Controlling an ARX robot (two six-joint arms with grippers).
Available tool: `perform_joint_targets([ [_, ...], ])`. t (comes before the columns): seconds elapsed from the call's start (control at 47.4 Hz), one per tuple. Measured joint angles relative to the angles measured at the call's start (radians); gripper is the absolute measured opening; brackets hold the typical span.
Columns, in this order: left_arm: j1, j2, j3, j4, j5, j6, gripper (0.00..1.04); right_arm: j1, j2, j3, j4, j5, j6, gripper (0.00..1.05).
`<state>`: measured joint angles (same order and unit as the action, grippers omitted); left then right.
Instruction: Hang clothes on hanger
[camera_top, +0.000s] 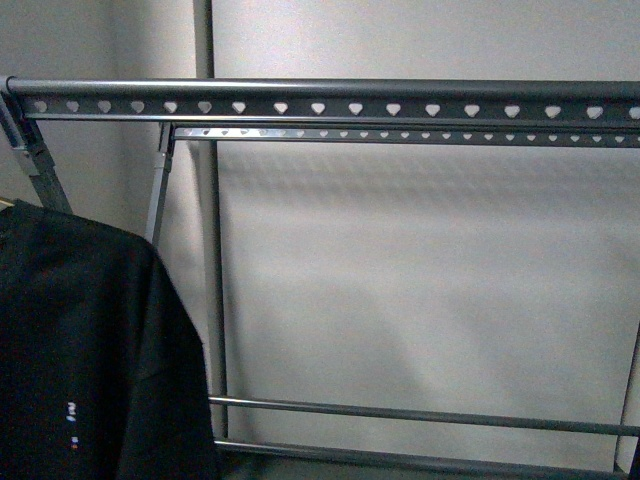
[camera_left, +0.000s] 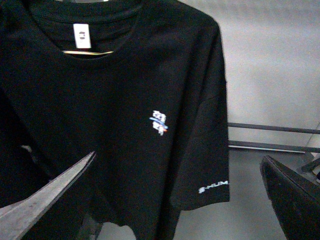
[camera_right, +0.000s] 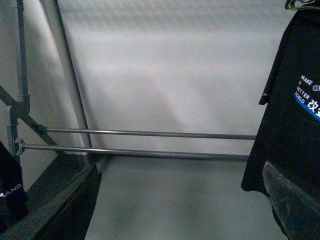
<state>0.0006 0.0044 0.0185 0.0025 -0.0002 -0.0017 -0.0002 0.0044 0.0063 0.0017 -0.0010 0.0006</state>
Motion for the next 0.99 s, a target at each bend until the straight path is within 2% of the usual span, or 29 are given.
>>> perform_joint_targets([
  [0.992,0.0,0.0,0.0,0.0,0.0,0.0,0.98,0.0,0.0,0.0,0.0,0.0,0.0,0.97],
])
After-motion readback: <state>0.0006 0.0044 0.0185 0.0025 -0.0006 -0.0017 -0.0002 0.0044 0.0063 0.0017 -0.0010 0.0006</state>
